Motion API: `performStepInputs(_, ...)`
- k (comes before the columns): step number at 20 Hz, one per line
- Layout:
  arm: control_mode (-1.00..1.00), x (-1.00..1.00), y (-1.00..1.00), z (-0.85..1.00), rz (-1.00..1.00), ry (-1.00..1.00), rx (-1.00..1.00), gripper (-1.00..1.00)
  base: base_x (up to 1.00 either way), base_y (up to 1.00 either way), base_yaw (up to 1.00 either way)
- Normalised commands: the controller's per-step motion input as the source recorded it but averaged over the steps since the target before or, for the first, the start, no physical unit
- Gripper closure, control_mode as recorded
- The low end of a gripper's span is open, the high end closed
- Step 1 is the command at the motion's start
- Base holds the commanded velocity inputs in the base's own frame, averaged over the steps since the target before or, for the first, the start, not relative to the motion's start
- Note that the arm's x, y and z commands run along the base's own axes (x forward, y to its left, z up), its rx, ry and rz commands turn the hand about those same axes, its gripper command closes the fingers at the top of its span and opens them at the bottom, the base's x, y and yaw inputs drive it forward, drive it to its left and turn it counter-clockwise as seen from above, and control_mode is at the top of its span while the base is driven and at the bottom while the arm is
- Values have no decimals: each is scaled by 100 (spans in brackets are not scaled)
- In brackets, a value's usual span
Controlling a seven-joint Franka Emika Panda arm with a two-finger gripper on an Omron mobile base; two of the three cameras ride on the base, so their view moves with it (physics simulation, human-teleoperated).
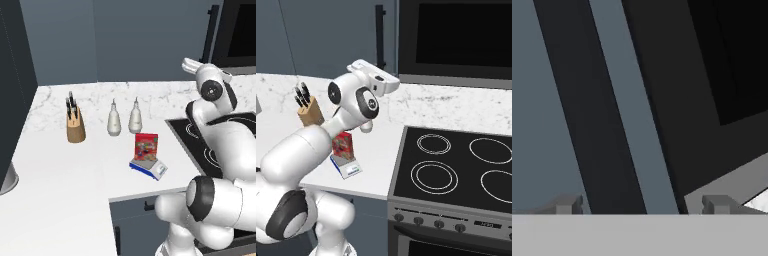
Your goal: Pick the cereal and place it on the digital scale for weighing, and close the cabinet.
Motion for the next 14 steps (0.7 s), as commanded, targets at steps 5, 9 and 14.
performStepInputs(5, -100, 86, 0, 0, -5, -2, 2, -100, 0, 0, 0)
performStepInputs(9, -100, 56, -2, 2, -1, 5, 5, -100, 0, 0, 0)
performStepInputs(14, -100, 97, 0, -13, 0, 0, 0, -100, 0, 0, 0)
